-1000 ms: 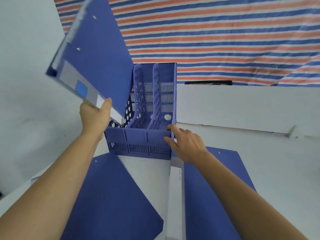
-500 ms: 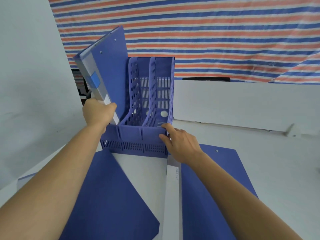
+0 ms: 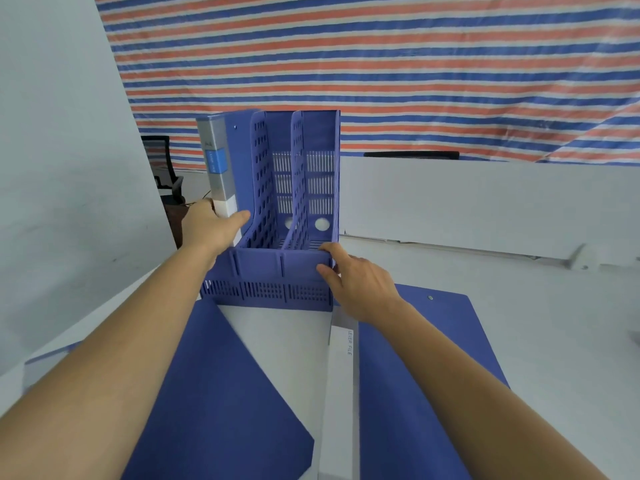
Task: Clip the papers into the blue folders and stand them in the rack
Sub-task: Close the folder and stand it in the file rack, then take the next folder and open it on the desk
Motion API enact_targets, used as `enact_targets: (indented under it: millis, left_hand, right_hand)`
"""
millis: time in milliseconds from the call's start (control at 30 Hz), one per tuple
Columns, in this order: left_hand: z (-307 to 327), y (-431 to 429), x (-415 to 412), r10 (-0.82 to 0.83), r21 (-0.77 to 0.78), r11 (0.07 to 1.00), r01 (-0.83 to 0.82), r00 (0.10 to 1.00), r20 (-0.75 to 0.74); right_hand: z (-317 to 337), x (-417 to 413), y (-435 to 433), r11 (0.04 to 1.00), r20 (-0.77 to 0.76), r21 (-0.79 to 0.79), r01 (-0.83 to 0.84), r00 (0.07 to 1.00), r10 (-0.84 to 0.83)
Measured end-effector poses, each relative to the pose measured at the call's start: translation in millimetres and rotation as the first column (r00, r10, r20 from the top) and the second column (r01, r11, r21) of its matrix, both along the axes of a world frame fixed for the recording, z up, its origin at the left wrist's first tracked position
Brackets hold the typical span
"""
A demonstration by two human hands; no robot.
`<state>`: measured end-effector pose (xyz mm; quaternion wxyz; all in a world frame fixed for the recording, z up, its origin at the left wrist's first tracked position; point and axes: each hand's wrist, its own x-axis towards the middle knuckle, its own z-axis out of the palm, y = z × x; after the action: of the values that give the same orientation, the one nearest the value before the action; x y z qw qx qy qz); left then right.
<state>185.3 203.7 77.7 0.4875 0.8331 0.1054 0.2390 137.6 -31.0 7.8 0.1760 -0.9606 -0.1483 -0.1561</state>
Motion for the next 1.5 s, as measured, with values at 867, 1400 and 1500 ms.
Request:
enact_targets:
  millis: [867,1400,1500]
  left_hand:
    - [-77,-207,-182,-0.388,0.401,0.766,0.503,0.858,-0.336]
    - [-110,-244,-203,-0.63,0.446,0.42,0.791,0.607,-0.484]
    - [-119,-245,-192,-0.644,0.491,0.474,0.731,0.668,-0.373]
  right_hand:
    - [-32,-214,-203,0.707,-0.307,0.132,0.695,0.707,-0.637]
    - [-35,-223,-255,0.191,-0.48,0.761,0.62,0.736,-0.477]
    - [-37,-223,-257,0.056,-0.474,0.836,0.545,0.77,-0.427]
